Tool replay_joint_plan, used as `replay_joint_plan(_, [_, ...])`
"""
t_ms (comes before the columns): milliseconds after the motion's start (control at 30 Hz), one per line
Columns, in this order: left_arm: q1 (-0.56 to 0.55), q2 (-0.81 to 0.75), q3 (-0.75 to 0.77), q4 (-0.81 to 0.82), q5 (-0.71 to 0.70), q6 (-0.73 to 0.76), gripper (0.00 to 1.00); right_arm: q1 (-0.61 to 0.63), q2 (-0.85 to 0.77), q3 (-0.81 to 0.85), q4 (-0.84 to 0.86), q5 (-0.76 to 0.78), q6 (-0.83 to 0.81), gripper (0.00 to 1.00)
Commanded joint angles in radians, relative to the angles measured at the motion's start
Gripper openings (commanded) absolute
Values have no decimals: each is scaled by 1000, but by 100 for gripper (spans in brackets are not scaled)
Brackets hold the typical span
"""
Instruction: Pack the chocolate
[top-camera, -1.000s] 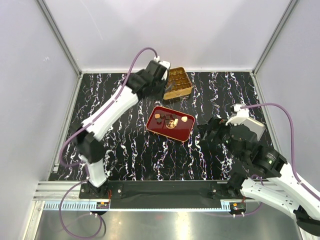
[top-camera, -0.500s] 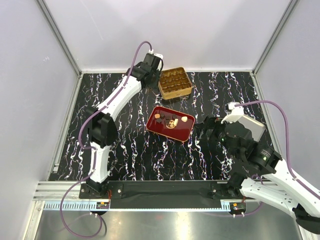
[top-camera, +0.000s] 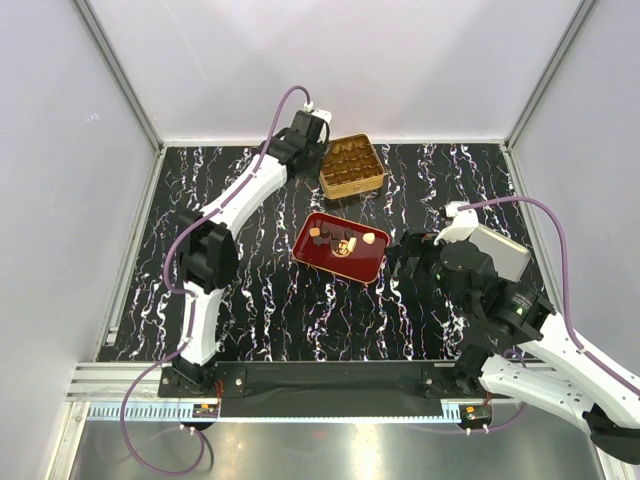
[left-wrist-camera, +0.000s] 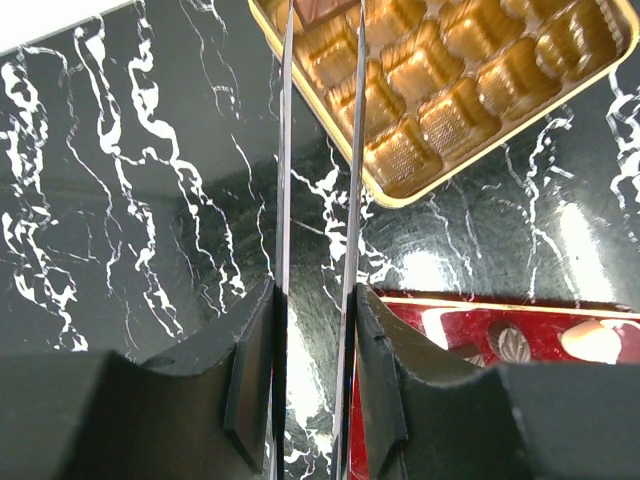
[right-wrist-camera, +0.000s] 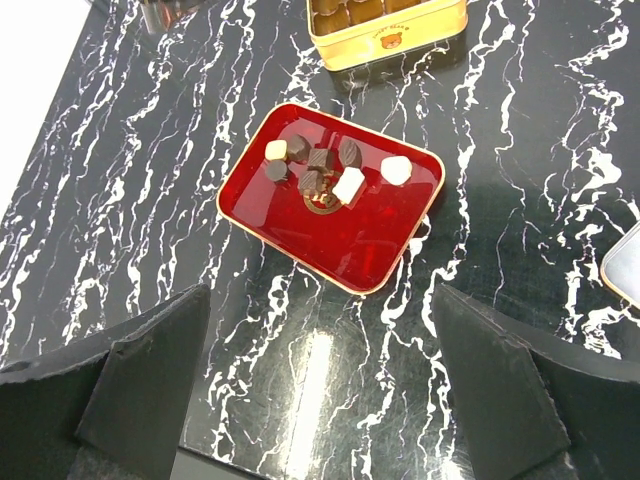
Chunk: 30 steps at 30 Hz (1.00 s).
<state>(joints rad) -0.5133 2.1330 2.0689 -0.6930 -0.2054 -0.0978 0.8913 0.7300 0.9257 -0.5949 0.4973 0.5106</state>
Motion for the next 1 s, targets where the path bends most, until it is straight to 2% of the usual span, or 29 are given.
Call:
replay_joint_plan(0, [1,-10,-39,84,6,13,34,8,0,32,41,40,-27,100])
replay_joint_plan(267, [-1,-7,-59,78,-2,10,36,8,-4,24,49,49,-38,99])
replay_joint_plan(467, [-1,-8,-52,73,-8,15,47,8,-9,18,52,47,-35,100])
replay_joint_plan(667, [-5,-27,-7,41,-14,24,47,8,-7,32,46,50,-41,100])
replay_joint_plan(967, [-48,-209,-6,-46,-52,23,47,8,-10,68,-2,72,-50,100])
